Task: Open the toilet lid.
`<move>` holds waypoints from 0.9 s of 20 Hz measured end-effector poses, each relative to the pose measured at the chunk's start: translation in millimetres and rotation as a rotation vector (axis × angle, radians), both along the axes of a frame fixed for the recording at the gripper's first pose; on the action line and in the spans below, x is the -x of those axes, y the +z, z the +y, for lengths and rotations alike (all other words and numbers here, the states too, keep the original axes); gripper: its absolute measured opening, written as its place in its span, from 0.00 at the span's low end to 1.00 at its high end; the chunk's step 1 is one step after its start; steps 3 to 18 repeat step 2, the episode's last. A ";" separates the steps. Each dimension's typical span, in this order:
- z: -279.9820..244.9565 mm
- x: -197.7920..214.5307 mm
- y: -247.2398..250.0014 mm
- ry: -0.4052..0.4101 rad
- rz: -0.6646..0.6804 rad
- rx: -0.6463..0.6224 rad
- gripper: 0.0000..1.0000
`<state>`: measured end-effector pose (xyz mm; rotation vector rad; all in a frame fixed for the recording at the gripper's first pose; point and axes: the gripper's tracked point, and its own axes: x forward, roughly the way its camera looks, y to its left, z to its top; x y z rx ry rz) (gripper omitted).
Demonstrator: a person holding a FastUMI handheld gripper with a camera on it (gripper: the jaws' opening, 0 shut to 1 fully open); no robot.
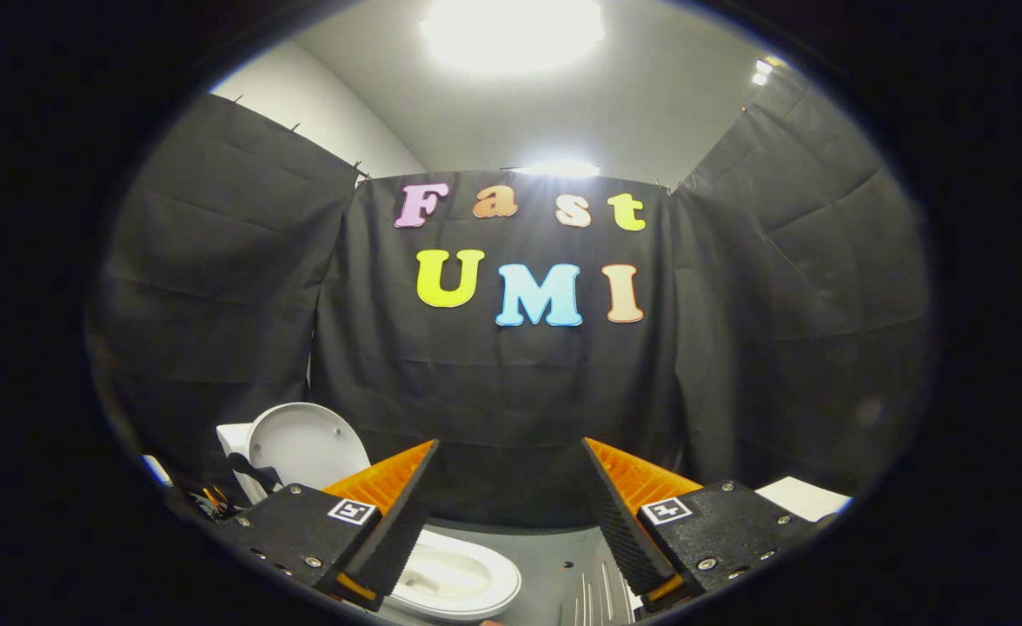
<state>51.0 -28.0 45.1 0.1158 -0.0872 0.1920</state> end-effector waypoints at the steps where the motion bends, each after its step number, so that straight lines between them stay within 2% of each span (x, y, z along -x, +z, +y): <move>1: -0.9 1.8 -3.4 0.002 0.005 -0.017 0.95; 18: 0.6 2.9 -8.2 0.007 0.014 -0.037 0.95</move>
